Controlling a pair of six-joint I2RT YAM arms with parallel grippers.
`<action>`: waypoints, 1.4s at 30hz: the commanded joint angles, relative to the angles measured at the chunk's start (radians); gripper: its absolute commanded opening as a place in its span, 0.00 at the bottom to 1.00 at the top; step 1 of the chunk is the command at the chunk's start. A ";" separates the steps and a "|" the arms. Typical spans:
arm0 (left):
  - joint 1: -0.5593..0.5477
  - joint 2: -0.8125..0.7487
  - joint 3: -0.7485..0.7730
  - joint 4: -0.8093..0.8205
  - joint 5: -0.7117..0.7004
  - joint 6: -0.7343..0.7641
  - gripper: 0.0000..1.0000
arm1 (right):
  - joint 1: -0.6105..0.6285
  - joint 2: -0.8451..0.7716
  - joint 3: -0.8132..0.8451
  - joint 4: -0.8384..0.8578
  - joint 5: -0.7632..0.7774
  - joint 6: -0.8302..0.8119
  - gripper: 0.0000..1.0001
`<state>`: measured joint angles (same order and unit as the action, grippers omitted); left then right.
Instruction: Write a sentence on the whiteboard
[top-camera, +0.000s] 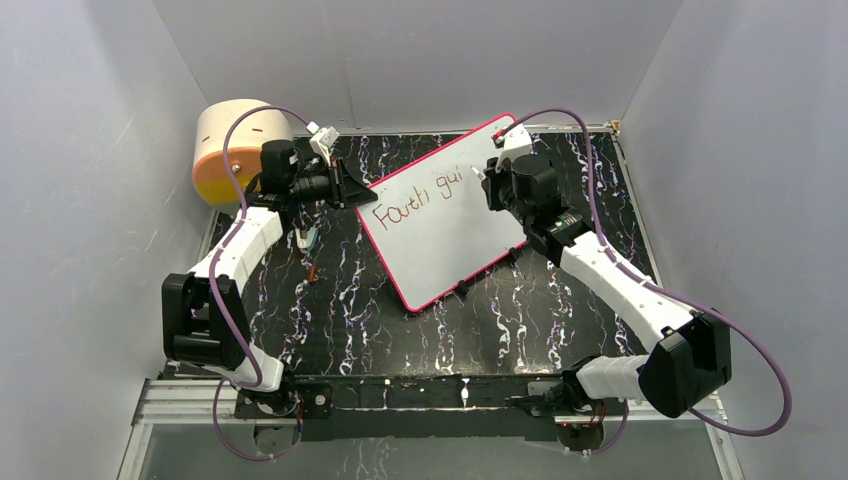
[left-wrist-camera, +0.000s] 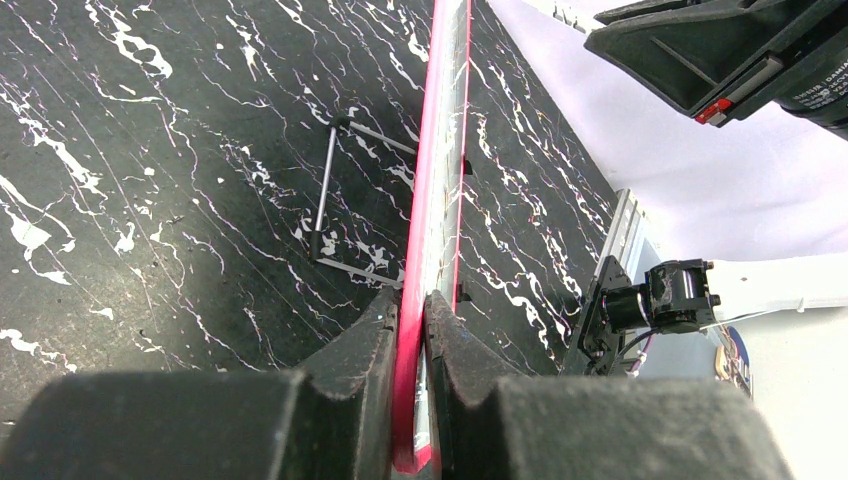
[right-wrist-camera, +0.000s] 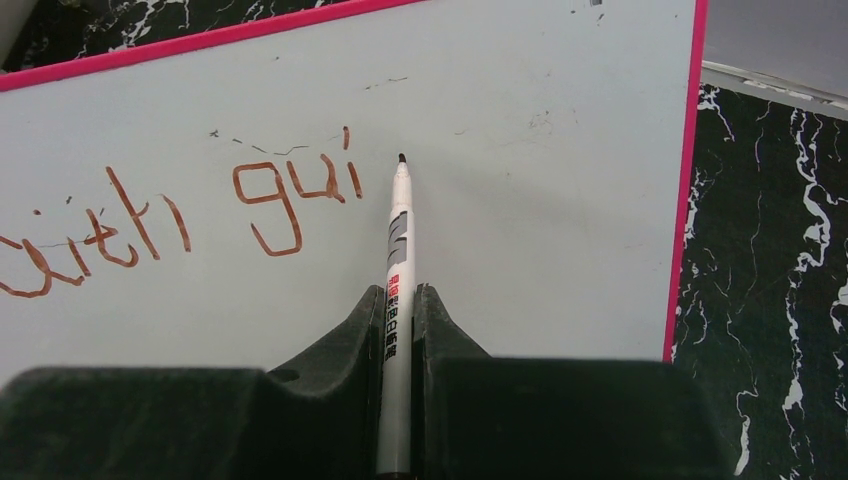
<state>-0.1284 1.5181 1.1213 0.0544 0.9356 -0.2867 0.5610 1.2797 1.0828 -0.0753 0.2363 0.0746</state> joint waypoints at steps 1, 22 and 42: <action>-0.023 0.041 -0.005 -0.093 -0.088 0.054 0.00 | -0.012 -0.009 0.004 0.103 -0.048 -0.012 0.00; -0.023 0.043 -0.004 -0.097 -0.085 0.053 0.00 | -0.047 0.016 0.009 0.090 -0.095 -0.039 0.00; -0.023 0.050 -0.003 -0.098 -0.083 0.052 0.00 | -0.047 0.061 0.026 0.077 -0.110 -0.039 0.00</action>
<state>-0.1284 1.5246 1.1286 0.0452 0.9390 -0.2829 0.5171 1.3331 1.0828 -0.0341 0.1337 0.0479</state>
